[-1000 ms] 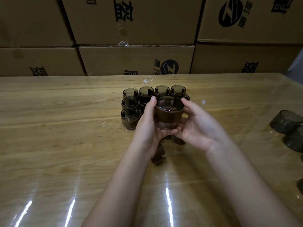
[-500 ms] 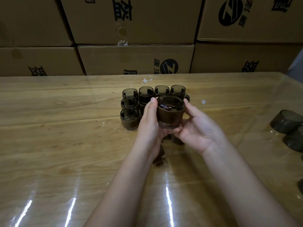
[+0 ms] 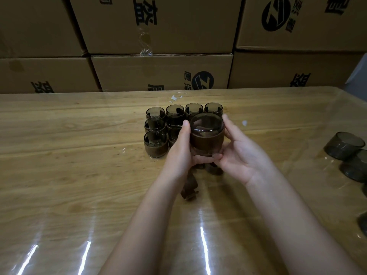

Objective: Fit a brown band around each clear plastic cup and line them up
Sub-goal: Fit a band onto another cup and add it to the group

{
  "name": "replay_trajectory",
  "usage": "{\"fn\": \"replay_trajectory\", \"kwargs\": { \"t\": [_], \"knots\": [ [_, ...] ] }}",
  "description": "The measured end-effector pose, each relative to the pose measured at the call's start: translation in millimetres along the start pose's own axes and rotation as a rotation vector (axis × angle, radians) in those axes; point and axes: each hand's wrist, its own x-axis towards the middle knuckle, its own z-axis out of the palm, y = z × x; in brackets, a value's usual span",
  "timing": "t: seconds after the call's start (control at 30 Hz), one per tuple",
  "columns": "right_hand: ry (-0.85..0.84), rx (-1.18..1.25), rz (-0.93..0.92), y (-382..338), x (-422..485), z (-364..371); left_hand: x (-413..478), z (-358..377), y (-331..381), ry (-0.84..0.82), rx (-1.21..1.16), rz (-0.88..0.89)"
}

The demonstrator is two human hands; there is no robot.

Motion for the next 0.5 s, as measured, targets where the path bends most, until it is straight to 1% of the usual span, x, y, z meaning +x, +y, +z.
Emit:
{"fn": "replay_trajectory", "kwargs": {
  "t": [0.07, 0.13, 0.2, 0.27, 0.3, 0.37, 0.43, 0.5],
  "knots": [
    [-0.01, -0.08, -0.1, -5.7, -2.7, -1.9, 0.1, -6.8, 4.0, -0.028, 0.225, 0.018],
    [0.022, -0.271, -0.268, -8.8, -4.9, -4.6, -0.9, -12.7, 7.7, -0.098, 0.4, 0.029],
    [0.066, -0.535, -0.439, -8.6, -7.0, -4.5, -3.0, -16.5, 8.2, -0.15, 0.463, 0.069],
    [0.013, -0.753, -0.596, -6.8, -8.9, -2.8, -3.9, -18.6, 6.2, -0.167, 0.471, 0.118],
    [-0.02, -0.803, -0.659, -5.9, -8.9, -3.2, -4.1, -18.7, 5.5, -0.167, 0.443, 0.127],
    [-0.029, -0.779, -0.72, -6.8, -8.4, -5.1, -3.6, -17.6, 5.8, -0.147, 0.289, 0.108],
    [-0.005, -0.692, -0.71, -11.5, -6.1, -9.5, -1.7, -18.3, 6.3, -0.134, 0.057, 0.067],
    [-0.044, -0.679, -0.646, -16.7, -2.9, -15.6, -1.1, -19.9, 8.4, -0.14, -0.11, 0.045]
  ]
}}
